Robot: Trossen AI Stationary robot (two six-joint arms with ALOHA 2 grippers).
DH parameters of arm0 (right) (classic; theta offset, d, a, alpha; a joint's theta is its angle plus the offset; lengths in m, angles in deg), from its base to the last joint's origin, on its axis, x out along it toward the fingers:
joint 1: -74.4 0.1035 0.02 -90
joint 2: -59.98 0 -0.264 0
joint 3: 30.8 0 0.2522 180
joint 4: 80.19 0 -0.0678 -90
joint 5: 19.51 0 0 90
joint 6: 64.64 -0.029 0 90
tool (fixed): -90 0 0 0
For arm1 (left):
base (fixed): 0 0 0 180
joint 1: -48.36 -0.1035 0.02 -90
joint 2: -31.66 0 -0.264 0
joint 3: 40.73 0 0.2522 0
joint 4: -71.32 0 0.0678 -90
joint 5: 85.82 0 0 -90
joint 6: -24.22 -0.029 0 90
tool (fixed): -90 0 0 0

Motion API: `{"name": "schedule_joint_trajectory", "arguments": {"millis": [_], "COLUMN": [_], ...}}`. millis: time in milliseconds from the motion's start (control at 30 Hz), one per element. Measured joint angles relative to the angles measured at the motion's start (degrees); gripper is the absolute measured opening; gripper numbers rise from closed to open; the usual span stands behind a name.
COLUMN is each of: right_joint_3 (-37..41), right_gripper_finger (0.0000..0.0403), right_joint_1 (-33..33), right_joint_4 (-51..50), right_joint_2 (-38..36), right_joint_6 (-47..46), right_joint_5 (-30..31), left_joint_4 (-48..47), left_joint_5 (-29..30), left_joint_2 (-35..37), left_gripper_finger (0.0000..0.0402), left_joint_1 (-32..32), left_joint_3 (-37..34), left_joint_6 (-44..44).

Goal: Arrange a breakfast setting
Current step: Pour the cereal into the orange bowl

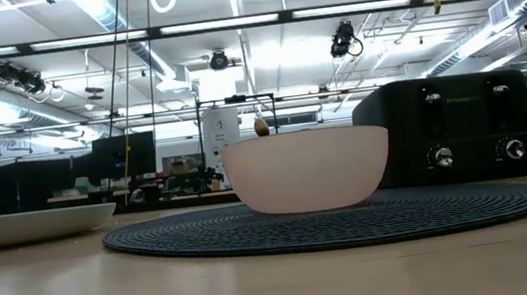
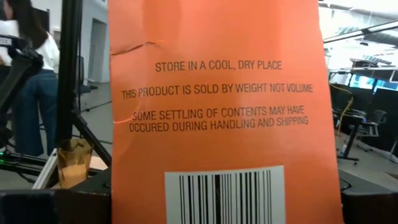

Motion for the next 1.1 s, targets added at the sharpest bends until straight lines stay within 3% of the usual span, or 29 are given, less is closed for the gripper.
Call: {"name": "schedule_joint_trajectory", "arguments": {"millis": [333,467,667,900,1000,1100], "right_joint_3": [0.0,0.0,0.0,0.0,0.0,0.0], "right_gripper_finger": [0.0282,0.0282,0.0281,0.0281,0.0281,0.028], "right_joint_1": [-2.69,-2.62,-2.58,-2.58,-2.58,-2.58], "right_joint_4": [-0.11,-0.22,-0.38,-1.44,-1.12,-1.11], "right_joint_2": [-0.2,-0.26,-0.27,-0.31,-0.31,-0.33], "right_joint_6": [-1.8,-1.83,-1.79,-2.0,-2.0,-1.98], "right_joint_5": [1.22,0.57,-0.08,-0.06,-0.06,-0.06], "left_joint_4": [0.47,0.69,-0.91,-11.29,-13.11,-15.06], "left_joint_5": [7.28,7.38,8.88,11.68,11.19,11.04], "left_joint_2": [4.24,5.56,6.26,5.0,5.0,6.06], "left_gripper_finger": [0.0316,0.0317,0.0317,0.0316,0.0293,0.0219], "left_joint_1": [0.04,-0.04,-1.47,-1.97,-1.53,-1.06], "left_joint_3": [0.16,0.16,0.16,6.5,7.25,7.16], "left_joint_6": [-5.23,1.49,3.07,3.34,3.3,3.02]}}
